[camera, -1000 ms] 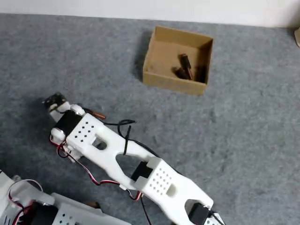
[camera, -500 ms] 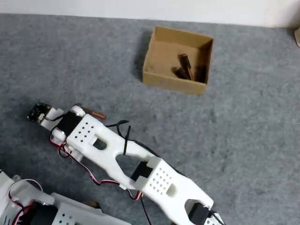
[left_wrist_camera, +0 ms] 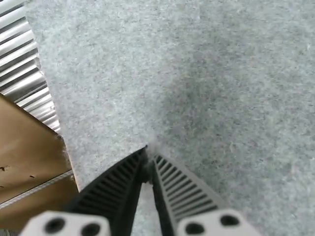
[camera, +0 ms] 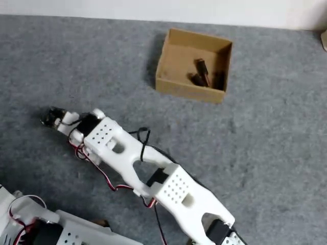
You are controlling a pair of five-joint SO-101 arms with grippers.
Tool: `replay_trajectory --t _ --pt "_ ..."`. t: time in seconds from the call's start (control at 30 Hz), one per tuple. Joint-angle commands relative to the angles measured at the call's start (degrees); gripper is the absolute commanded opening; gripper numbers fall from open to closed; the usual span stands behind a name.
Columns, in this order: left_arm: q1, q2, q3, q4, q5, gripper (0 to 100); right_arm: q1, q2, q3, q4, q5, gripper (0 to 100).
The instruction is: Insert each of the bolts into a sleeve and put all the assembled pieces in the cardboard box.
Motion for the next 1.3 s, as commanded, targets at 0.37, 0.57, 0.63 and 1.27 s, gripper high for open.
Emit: replay_trajectory --t 0.37,0.57,0.63,1.27 --pt "-0.9 -0.1 -0.1 -1.6 -0.1 1 -0.5 5.5 -0.2 -5.5 3.9 13.4" --pt "-0.9 -0.1 -0.1 -1.6 -0.1 1 -1.3 5.6 -0.2 -8.5 4.0 13.4" --pt "-0.9 -0.1 -0.1 -1.6 -0.1 1 -1.9 5.7 0.0 -9.7 4.0 13.4" --pt "-0.5 -0.1 2.9 -6.1 0.0 1 9.9 -4.8 -16.0 8.7 1.1 0.5"
